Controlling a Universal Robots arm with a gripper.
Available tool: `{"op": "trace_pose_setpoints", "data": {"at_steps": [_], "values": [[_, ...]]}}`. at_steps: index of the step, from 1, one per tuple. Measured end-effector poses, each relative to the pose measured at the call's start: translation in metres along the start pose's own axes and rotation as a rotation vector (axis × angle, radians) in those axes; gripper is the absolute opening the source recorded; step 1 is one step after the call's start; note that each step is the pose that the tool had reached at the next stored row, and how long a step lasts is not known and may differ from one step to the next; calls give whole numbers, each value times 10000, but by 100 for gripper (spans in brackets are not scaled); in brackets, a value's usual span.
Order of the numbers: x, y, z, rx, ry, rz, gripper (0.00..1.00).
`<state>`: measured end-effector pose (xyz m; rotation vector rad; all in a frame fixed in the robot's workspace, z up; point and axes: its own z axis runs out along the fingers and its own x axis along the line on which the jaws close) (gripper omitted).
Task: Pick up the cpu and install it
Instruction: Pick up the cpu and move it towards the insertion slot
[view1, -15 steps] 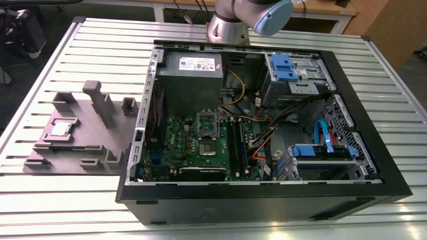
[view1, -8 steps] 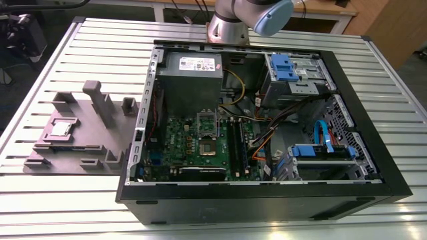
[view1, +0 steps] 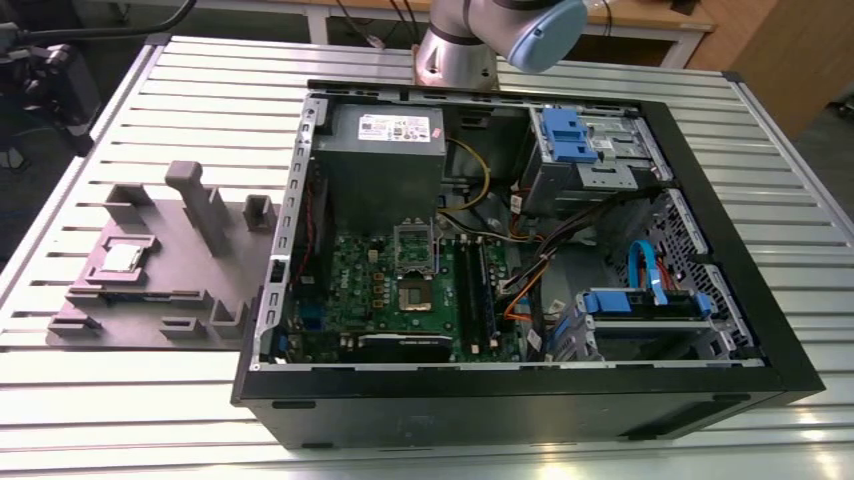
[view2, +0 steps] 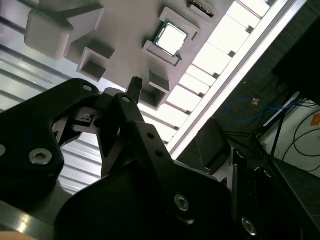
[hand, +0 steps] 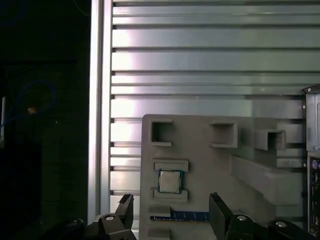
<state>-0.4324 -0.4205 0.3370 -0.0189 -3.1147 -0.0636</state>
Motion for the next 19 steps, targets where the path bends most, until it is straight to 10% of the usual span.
{"op": "trace_pose_setpoints", "data": {"at_steps": [19], "values": [[-6, -69, 268, 21, 35, -758, 71]]}}
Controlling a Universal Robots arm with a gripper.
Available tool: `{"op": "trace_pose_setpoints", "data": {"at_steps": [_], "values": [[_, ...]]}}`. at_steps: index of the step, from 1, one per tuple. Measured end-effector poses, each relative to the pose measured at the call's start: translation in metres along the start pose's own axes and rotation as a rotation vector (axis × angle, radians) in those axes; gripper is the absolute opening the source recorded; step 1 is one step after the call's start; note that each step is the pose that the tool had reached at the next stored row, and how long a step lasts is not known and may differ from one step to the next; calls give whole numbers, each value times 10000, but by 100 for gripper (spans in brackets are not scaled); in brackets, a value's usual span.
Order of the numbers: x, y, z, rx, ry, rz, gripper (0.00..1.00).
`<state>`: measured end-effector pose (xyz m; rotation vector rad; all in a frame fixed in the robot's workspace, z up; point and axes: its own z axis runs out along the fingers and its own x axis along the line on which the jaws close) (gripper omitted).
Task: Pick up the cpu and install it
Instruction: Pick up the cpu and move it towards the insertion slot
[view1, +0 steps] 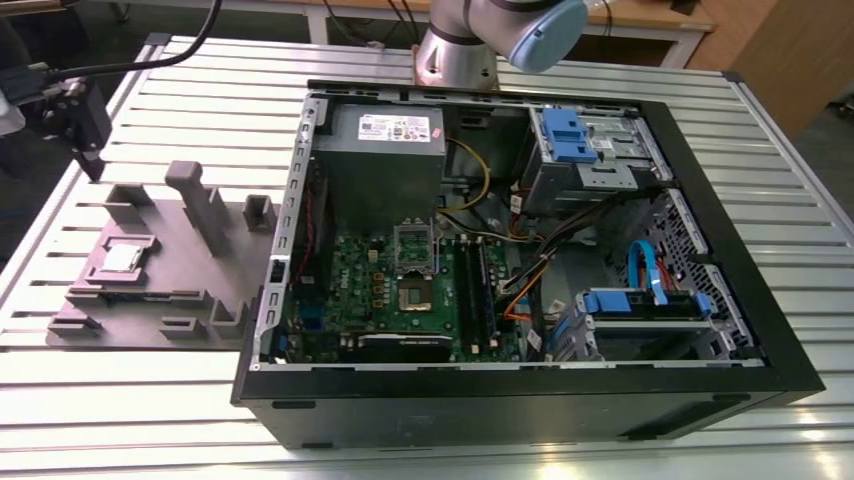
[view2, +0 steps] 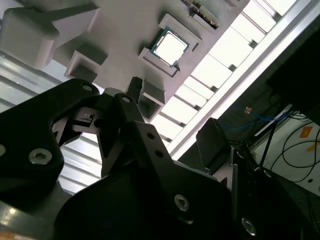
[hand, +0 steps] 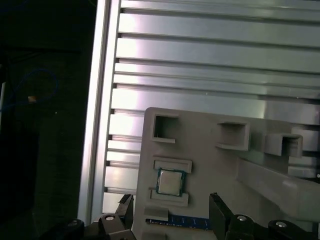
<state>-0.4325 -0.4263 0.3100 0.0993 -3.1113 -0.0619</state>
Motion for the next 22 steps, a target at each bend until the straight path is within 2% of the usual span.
{"op": "trace_pose_setpoints", "data": {"at_steps": [3, 19, 22], "values": [[0, -1, 30, 1, 2, 0, 71], [-1, -2, 47, -1, 2, 1, 71], [-1, -7, 72, 0, 24, 2, 71]]}}
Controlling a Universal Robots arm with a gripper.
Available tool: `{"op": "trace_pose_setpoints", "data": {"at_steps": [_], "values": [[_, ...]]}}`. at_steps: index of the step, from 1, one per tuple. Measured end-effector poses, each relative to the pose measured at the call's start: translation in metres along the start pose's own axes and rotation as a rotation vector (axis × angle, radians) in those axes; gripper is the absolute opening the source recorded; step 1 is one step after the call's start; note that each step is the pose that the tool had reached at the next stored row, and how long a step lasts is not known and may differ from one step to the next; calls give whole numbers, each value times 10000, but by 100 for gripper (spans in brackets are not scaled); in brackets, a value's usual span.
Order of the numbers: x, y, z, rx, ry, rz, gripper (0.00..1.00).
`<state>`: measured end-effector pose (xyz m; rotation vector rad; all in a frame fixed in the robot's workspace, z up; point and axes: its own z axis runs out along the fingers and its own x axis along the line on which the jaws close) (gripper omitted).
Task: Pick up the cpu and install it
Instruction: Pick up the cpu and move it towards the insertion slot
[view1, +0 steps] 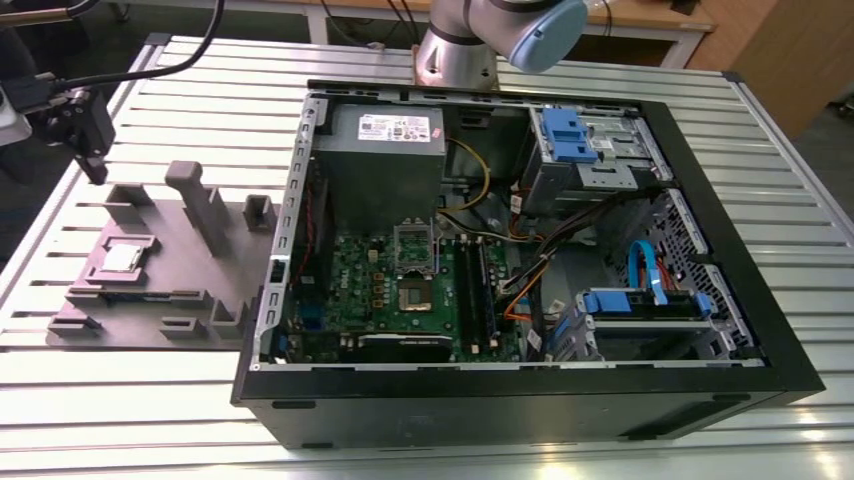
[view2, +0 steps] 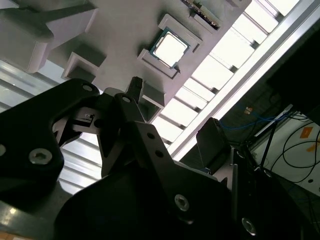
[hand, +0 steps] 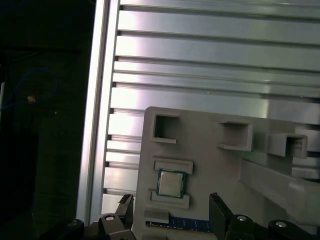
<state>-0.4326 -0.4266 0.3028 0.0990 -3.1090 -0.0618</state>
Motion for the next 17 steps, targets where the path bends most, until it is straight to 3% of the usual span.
{"op": "trace_pose_setpoints", "data": {"at_steps": [17], "values": [[-5, -62, 258, -21, -9, 31, 71]]}}
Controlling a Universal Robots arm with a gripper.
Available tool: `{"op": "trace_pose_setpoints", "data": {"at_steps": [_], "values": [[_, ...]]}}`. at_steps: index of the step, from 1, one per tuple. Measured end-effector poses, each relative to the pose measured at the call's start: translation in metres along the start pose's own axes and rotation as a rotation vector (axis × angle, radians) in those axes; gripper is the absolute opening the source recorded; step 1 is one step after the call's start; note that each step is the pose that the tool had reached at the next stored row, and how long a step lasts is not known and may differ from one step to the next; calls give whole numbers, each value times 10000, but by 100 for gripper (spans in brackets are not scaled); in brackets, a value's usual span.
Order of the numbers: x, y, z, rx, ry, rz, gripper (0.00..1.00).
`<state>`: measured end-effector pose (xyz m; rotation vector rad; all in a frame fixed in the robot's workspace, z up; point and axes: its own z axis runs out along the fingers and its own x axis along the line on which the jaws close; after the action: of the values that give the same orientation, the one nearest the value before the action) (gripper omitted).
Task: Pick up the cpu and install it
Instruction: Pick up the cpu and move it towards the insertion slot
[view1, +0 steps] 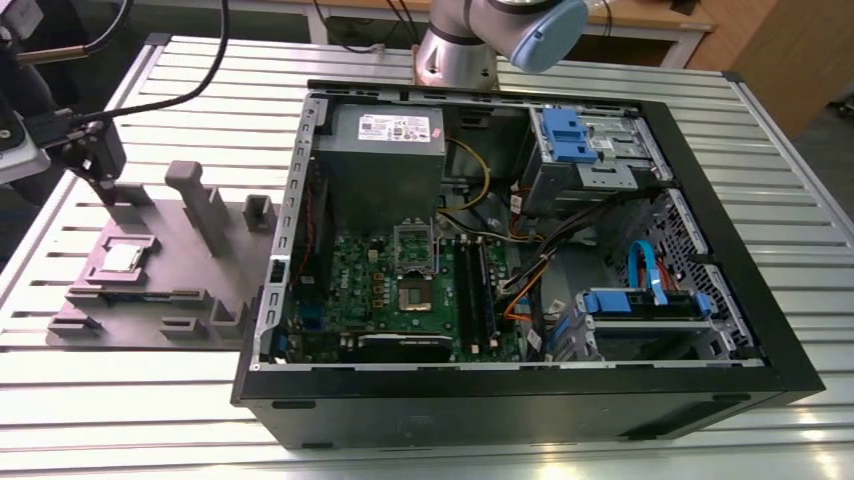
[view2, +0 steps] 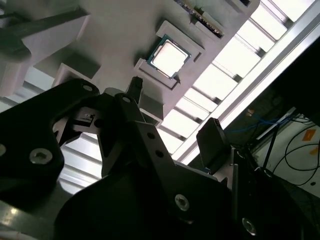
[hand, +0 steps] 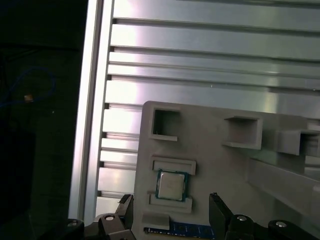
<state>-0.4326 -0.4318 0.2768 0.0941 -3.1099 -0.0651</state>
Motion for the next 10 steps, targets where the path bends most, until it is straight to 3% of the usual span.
{"op": "trace_pose_setpoints", "data": {"at_steps": [10], "values": [[-5, -8, 164, 0, -2, 14, 71]]}}
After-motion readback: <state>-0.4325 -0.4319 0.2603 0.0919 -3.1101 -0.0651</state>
